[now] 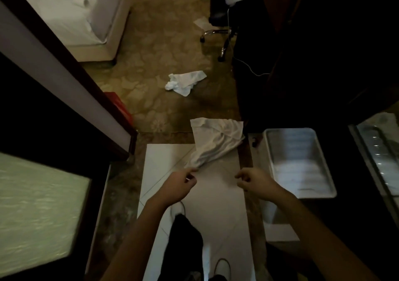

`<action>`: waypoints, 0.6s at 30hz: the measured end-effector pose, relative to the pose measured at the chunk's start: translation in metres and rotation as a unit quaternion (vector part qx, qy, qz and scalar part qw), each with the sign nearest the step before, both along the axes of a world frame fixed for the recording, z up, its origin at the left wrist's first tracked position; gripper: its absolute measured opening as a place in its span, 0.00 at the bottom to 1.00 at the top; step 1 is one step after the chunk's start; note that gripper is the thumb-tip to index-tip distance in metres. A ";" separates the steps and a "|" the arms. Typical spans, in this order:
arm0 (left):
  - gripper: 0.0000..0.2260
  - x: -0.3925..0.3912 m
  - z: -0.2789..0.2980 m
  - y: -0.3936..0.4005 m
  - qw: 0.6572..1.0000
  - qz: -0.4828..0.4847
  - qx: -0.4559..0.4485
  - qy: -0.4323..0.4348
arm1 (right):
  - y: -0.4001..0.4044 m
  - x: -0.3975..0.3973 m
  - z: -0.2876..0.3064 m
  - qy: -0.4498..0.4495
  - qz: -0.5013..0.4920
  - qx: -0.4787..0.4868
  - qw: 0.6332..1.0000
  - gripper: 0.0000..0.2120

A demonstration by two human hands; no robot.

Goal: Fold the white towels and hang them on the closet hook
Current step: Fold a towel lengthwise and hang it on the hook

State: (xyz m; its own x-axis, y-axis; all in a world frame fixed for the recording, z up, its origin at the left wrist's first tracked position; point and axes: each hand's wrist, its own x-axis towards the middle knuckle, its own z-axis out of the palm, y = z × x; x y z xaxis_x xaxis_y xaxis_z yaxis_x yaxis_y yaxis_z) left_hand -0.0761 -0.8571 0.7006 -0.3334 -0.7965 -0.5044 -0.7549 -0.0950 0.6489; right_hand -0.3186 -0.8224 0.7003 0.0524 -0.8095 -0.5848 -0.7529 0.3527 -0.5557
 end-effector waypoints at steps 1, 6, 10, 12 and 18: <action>0.17 0.003 -0.005 -0.014 1.000 0.019 -0.002 0.011 | -0.017 0.005 -0.008 0.000 0.009 0.006 1.000 0.13; 0.17 0.024 -0.040 -0.102 0.997 0.063 0.014 0.030 | -0.107 0.034 -0.051 0.007 0.021 0.020 1.000 0.13; 0.16 0.046 -0.075 -0.177 0.996 0.072 0.047 0.016 | -0.181 0.057 -0.082 0.016 -0.008 0.043 0.999 0.12; 0.15 0.054 -0.094 -0.208 0.995 0.074 0.060 0.012 | -0.214 0.069 -0.102 0.008 -0.012 0.057 0.998 0.13; 0.15 0.071 -0.180 -0.259 0.989 0.085 0.123 -0.006 | -0.277 0.104 -0.185 -0.006 -0.054 0.120 0.991 0.14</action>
